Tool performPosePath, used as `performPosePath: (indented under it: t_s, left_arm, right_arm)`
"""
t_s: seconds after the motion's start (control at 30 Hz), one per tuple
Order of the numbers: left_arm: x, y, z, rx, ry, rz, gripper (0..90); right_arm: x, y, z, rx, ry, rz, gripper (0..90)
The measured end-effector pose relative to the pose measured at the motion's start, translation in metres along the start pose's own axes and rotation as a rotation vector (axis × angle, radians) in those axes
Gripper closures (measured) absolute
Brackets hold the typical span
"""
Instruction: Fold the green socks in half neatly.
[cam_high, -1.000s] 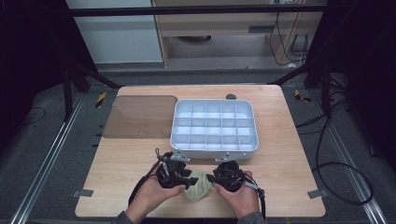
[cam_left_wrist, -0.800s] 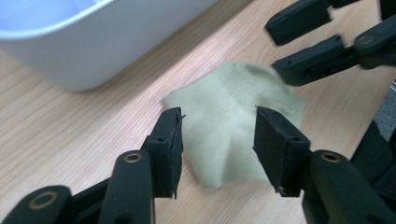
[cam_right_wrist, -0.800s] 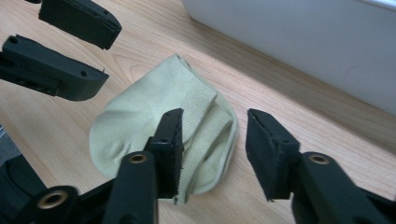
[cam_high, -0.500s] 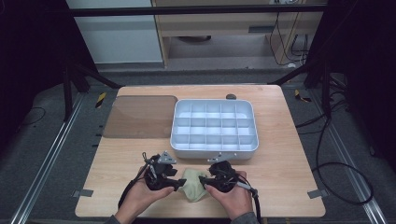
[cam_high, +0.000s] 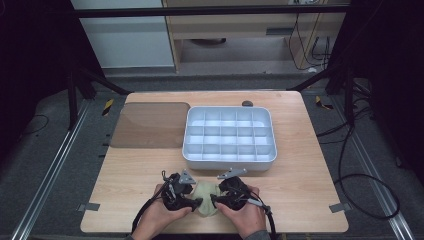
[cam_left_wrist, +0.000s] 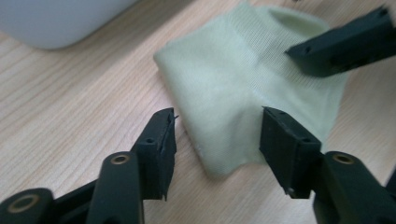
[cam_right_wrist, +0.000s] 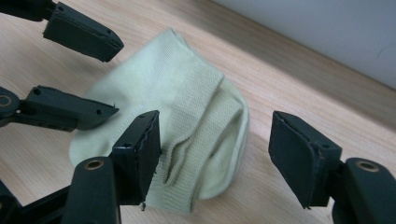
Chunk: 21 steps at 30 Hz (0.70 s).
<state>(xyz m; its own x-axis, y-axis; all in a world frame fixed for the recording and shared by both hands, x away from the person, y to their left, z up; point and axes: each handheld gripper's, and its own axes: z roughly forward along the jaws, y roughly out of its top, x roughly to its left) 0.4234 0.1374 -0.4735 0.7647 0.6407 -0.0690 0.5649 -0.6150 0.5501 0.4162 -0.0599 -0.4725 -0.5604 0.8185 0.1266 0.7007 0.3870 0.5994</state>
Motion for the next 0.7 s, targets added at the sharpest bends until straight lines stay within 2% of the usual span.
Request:
performPosePath:
  t_s: [0.3,0.33,0.6,0.7]
  left_arm:
    - [0.003,-0.003,0.003,-0.001,-0.024,-0.012,62.2]
    - [0.003,-0.003,0.003,-0.003,-0.027,-0.011,68.9]
    - [0.004,-0.003,0.003,0.013,-0.056,-0.004,80.9]
    - [0.003,-0.004,0.002,0.017,-0.064,0.001,82.5]
  right_arm:
    - [-0.001,-0.002,0.005,0.019,-0.009,-0.021,39.9]
    - [-0.001,-0.002,0.006,0.027,-0.010,-0.019,40.4]
    - [-0.005,-0.001,0.010,0.036,-0.022,-0.027,39.9]
    - [-0.006,0.000,0.011,0.037,-0.026,-0.025,39.8]
